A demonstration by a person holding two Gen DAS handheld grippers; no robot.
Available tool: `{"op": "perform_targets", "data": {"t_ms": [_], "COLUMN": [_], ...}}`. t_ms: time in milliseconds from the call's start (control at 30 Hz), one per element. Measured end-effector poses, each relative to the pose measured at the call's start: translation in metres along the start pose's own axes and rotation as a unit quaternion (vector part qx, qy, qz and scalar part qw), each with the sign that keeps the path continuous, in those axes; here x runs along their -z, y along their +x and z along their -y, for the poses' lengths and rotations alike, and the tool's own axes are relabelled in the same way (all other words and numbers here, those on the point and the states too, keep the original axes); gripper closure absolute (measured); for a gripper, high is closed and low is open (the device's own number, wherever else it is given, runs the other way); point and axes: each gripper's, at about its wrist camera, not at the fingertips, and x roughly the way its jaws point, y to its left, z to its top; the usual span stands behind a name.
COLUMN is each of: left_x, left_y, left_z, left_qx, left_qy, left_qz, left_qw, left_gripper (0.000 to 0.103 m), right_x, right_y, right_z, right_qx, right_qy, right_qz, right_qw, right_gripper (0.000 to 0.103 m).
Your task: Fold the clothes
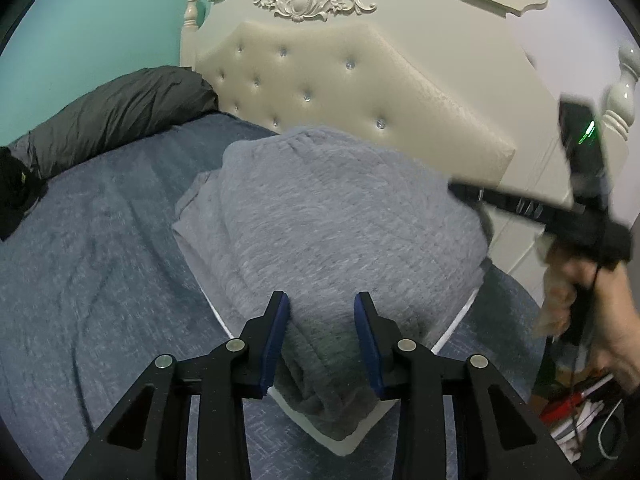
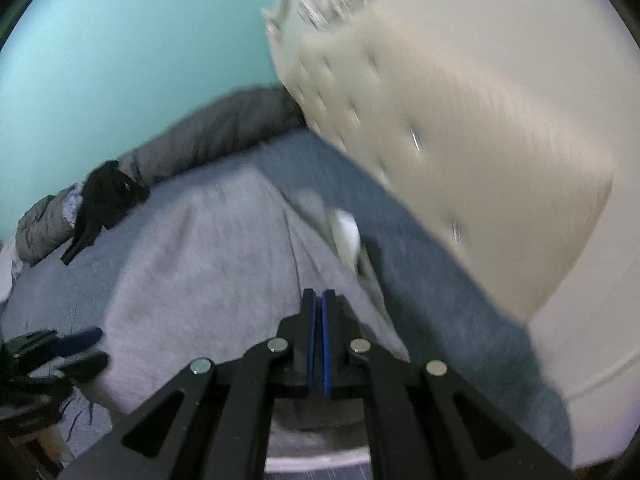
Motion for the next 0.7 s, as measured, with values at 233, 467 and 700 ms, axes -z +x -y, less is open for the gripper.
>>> {"op": "perform_targets", "data": {"t_ms": [233,467,700], "left_x": [0.003,0.005,-0.003], "left_y": [0.000,0.002,-0.012], "left_z": [0.005,0.007,0.007], "left_qx": [-0.007,-0.005,-0.014], "left_qy": [0.005,0.010,0.014], "left_qz": [0.002,0.000,-0.003], "left_qw": [1.0000,0.9999,0.9998], "left_gripper": [0.066,0.066,0.066], "right_x": [-0.024,-0.009,-0.007], "right_y": [0.045,0.072,0.028], "right_z": [-0.026,-0.013,-0.013], "right_qx": [-0.005,0.020,0.002], "right_qy": [-0.003,0.024,0.032], "right_qz": [-0.051,-0.104,-0.063], "right_qw": [0.999,0.994,0.997], "right_gripper": [0.103,0.103,0.102]}}
